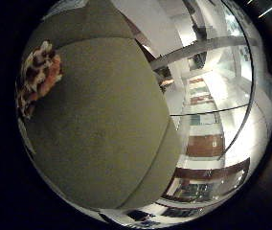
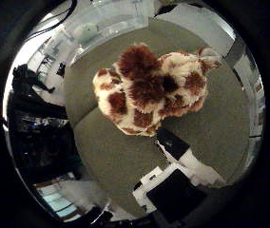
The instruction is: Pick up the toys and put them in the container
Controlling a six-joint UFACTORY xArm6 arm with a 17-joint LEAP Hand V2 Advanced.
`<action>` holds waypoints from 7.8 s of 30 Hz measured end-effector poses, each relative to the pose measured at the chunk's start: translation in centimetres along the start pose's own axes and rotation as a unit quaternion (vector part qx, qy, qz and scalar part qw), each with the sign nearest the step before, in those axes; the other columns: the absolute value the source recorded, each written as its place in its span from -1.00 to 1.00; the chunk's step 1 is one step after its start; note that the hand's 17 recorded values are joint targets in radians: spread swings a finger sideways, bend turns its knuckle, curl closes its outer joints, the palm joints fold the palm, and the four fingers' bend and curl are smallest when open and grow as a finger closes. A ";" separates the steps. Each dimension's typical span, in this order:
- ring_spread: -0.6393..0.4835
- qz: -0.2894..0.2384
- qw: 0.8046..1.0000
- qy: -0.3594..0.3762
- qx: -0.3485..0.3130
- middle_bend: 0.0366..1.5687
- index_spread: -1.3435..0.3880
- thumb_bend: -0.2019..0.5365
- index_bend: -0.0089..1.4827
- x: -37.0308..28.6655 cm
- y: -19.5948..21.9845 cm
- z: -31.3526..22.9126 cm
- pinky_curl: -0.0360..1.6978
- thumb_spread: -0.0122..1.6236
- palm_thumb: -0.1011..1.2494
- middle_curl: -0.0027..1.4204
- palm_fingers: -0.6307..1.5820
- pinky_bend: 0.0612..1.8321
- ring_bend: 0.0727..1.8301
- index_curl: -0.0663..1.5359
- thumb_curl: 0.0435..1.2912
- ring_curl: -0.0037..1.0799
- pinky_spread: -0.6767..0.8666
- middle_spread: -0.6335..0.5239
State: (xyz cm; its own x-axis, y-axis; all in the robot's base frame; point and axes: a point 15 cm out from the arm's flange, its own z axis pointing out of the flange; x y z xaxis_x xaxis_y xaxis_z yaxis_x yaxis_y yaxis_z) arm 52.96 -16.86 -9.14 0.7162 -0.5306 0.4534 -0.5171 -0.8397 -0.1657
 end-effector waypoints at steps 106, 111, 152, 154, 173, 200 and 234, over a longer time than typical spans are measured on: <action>0.54 0.351 0.909 -0.205 -0.086 -0.71 0.23 -0.52 -0.75 -5.6 -6.2 -4.3 -0.90 0.33 -0.21 -0.56 -0.25 -0.13 -0.63 -0.46 -0.61 -0.61 0.59 0.30; 0.54 0.357 0.908 -0.200 -0.086 -0.74 0.22 -0.52 -0.75 -4.3 -5.6 -2.1 -0.94 0.33 -0.21 -0.55 -0.23 -0.16 -0.66 -0.48 -0.61 -0.61 0.58 0.30; -0.26 0.351 0.912 -0.158 -0.143 0.44 0.17 -0.42 0.27 -1.6 0.3 4.1 -0.59 0.30 0.46 -0.02 0.73 0.57 0.35 0.01 -0.39 0.06 -0.40 -0.19; -0.26 0.355 0.911 -0.153 -0.141 0.54 0.20 -0.41 0.39 -1.1 1.4 2.6 -0.53 0.28 0.57 0.03 0.67 0.65 0.42 0.07 -0.32 0.14 -0.38 -0.17; -0.24 0.335 0.927 -0.154 -0.064 0.71 0.30 -0.49 0.60 5.8 -10.9 -23.1 -0.28 0.22 0.67 0.03 0.60 0.67 0.47 0.08 -0.04 0.37 -0.33 -0.11; -0.25 0.168 0.954 -0.232 0.084 0.75 0.31 -0.50 0.63 -16.4 -41.5 -34.1 -0.11 0.22 0.68 -0.01 0.59 0.57 0.45 0.06 0.05 0.43 -0.35 -0.11; 0.27 0.111 0.966 -0.210 0.102 -0.66 -0.01 -0.51 -0.67 -14.1 -40.6 -33.0 -0.67 0.35 0.19 -0.54 -0.32 -0.19 -0.50 -0.46 -0.37 -0.52 0.38 0.03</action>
State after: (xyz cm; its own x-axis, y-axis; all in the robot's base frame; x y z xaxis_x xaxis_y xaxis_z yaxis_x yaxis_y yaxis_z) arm 48.41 28.56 20.08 0.7469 -0.6650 -0.0011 -0.6079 -0.6821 -0.4064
